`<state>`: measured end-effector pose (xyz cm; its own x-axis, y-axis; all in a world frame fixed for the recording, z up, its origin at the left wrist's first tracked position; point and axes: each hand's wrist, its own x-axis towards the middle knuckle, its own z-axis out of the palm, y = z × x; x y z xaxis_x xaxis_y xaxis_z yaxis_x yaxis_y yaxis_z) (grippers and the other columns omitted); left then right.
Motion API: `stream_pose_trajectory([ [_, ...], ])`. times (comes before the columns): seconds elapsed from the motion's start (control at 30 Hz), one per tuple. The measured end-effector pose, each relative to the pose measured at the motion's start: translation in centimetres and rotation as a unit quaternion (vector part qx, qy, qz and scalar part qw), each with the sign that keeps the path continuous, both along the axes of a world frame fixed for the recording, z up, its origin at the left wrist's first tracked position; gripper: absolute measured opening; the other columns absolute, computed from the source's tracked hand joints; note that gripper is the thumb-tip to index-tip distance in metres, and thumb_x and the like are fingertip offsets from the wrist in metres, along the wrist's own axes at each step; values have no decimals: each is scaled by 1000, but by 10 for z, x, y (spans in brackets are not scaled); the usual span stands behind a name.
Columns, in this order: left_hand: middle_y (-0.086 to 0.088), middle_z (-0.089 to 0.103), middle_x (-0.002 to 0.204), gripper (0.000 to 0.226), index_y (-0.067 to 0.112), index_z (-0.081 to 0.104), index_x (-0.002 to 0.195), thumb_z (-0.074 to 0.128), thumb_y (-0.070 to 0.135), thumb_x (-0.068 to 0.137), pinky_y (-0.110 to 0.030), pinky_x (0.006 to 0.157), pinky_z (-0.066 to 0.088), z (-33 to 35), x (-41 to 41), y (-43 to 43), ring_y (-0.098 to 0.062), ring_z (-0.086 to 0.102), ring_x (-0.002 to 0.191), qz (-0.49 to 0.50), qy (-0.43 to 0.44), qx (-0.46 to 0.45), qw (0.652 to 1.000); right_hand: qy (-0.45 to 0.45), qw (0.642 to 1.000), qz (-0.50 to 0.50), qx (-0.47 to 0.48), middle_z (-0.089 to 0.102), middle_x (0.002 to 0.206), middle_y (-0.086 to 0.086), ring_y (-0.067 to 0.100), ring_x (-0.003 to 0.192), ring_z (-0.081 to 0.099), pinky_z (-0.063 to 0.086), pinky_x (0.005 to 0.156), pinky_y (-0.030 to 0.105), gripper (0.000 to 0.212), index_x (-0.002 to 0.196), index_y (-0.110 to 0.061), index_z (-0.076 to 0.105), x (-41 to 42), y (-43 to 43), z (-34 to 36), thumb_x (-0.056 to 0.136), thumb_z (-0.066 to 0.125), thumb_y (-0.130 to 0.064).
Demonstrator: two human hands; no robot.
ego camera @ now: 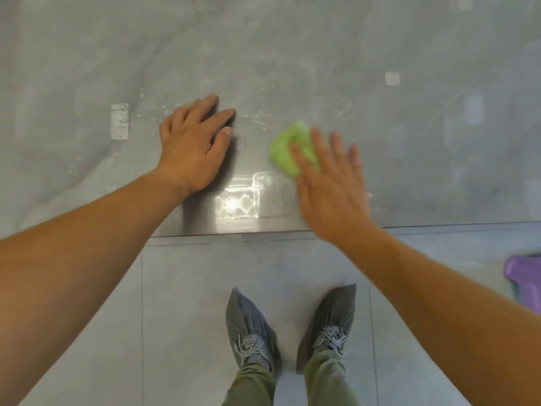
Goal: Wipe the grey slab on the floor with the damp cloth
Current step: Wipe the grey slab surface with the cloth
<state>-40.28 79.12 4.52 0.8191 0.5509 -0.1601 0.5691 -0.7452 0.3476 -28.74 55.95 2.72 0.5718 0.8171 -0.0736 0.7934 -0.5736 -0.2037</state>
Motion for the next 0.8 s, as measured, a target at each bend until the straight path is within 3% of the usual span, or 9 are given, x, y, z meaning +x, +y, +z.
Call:
stream_pose_trajectory([
  [0.07, 8, 39, 157, 41, 36, 55, 139, 34, 41, 104, -43, 114, 15, 2, 0, 7, -26, 29, 141, 5, -26, -11, 1000, 21, 988, -155, 4, 11, 167, 10, 40, 152, 9, 8, 122, 59, 62, 158, -29, 22, 0, 14, 4, 99, 43, -30],
  [0.13, 10, 46, 152, 39, 34, 61, 133, 36, 40, 104, -41, 112, 19, 4, 2, 15, -24, 35, 137, 10, -48, -20, 999, 32, 981, -189, -4, 7, 167, 13, 42, 152, 6, 8, 122, 58, 65, 159, -26, 17, -32, 38, 9, 99, 43, -28],
  [0.27, 9, 50, 146, 35, 32, 64, 126, 40, 39, 102, -43, 106, 23, 4, 2, 21, -26, 39, 130, -12, -62, -7, 998, 30, 998, 62, -12, 9, 167, 11, 41, 152, 7, 8, 121, 60, 63, 158, -27, 21, -85, 41, 8, 99, 44, -32],
  [0.37, 8, 47, 147, 36, 31, 60, 130, 41, 38, 100, -43, 107, 19, 0, -3, 24, -26, 36, 133, -44, -54, 11, 998, 14, 991, 133, -16, 18, 166, 9, 41, 151, 16, 13, 120, 61, 58, 156, -30, 26, -31, 40, 4, 100, 40, -35],
  [0.43, 5, 42, 152, 41, 30, 54, 135, 39, 40, 99, -44, 110, 15, -3, -7, 23, -26, 31, 138, -57, -36, 17, 998, -6, 999, 43, -20, 21, 165, 12, 43, 149, 20, 15, 119, 61, 57, 155, -28, 29, 19, 53, 0, 100, 38, -35],
  [0.57, 2, 26, 163, 52, 28, 44, 146, 29, 46, 99, -47, 121, 1, -6, -10, 21, -23, 11, 152, -67, -10, -2, 998, 18, 988, -152, -15, 7, 168, 9, 38, 153, 6, 4, 123, 54, 58, 158, -29, 18, 58, 86, 2, 103, 31, -37],
  [0.63, 1, 15, 167, 59, 25, 33, 153, 25, 49, 99, -48, 122, -6, -8, -8, 21, -21, 1, 155, -78, 10, 0, 997, 16, 995, -98, -12, 9, 167, 10, 39, 152, 8, 7, 122, 55, 58, 158, -28, 20, 35, 87, 3, 102, 30, -37],
  [0.73, 0, -2, 169, 69, 20, 11, 160, 19, 51, 99, -49, 122, -10, -9, -5, 22, -20, -11, 154, -87, 52, 29, 994, 22, 996, 72, -41, 11, 168, 5, 36, 153, 10, 8, 122, 56, 56, 158, -33, 21, 23, 71, 5, 103, 28, -41],
  [0.8, -1, -6, 169, 70, 20, 7, 160, 17, 52, 99, -50, 122, -10, -10, -5, 22, -20, -14, 154, -90, 65, 35, 993, 22, 993, 102, -53, 14, 167, 5, 36, 152, 13, 9, 122, 56, 56, 157, -35, 23, 53, 75, 5, 101, 27, -44],
])
